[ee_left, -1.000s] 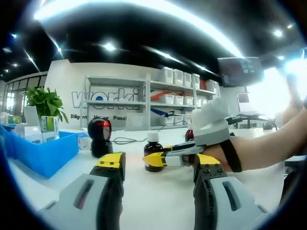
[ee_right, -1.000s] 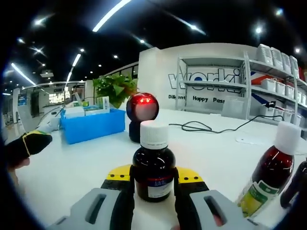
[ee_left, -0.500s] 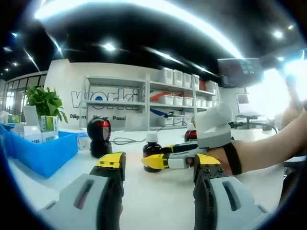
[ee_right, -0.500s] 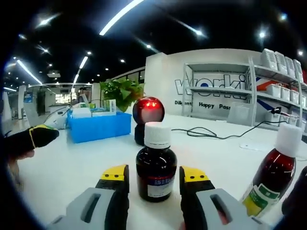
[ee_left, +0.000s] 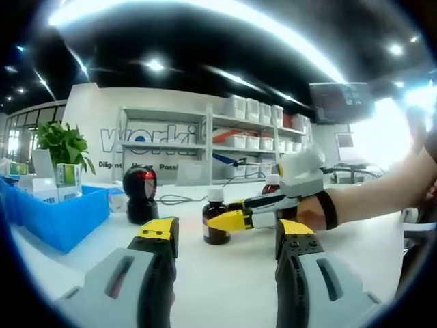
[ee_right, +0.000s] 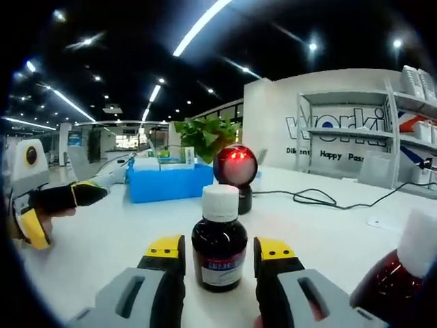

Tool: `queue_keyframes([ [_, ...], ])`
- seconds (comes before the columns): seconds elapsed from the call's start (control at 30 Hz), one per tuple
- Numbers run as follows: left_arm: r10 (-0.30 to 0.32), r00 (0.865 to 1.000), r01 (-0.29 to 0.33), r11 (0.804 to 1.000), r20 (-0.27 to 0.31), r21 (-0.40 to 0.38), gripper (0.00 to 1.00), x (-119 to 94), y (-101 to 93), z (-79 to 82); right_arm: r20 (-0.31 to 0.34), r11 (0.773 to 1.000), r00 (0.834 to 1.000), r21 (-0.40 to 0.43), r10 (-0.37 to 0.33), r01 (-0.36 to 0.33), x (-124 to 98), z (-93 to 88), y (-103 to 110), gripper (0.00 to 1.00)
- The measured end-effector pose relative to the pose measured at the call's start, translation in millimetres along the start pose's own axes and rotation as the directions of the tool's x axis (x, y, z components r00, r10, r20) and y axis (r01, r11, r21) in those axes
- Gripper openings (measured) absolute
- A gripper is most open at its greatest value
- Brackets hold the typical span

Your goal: Rotate the medicine bottle to make it face forward pick up the medicine bottle inspect the drug traceability code place the medicine on the table

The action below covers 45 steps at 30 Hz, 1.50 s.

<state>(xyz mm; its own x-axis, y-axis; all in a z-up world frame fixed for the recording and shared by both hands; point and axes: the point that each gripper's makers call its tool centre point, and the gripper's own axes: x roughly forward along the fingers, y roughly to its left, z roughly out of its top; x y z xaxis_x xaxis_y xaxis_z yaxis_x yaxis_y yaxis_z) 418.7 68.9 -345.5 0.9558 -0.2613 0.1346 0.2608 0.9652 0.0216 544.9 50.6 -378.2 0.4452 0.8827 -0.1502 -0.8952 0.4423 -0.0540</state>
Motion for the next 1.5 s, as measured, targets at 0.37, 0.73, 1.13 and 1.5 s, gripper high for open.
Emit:
queue_keyframes([
  [0.37,-0.012,1.0,0.012,1.0,0.01,-0.005,0.48,-0.3,-2.5,2.3,-0.022,1.0,1.0,0.016,0.02,-0.02,10.1,-6.8,-5.6,0.28],
  [0.73,0.0,1.0,0.0,1.0,0.015,0.001,0.48,-1.0,-1.5,3.5,-0.055,0.982,0.982,0.039,-0.181,0.183,1.0,-7.2,-2.1,0.28],
  [1.13,0.031,0.999,-0.031,1.0,0.021,-0.004,0.48,-2.2,4.8,4.8,-0.071,0.929,0.932,0.081,-0.356,0.361,0.5,-8.7,-2.9,0.28],
  [1.5,0.029,0.999,-0.028,1.0,0.027,-0.01,0.48,-2.7,4.7,5.9,-0.042,0.905,0.912,0.115,-0.408,0.41,-2.5,-10.8,-3.8,0.29],
])
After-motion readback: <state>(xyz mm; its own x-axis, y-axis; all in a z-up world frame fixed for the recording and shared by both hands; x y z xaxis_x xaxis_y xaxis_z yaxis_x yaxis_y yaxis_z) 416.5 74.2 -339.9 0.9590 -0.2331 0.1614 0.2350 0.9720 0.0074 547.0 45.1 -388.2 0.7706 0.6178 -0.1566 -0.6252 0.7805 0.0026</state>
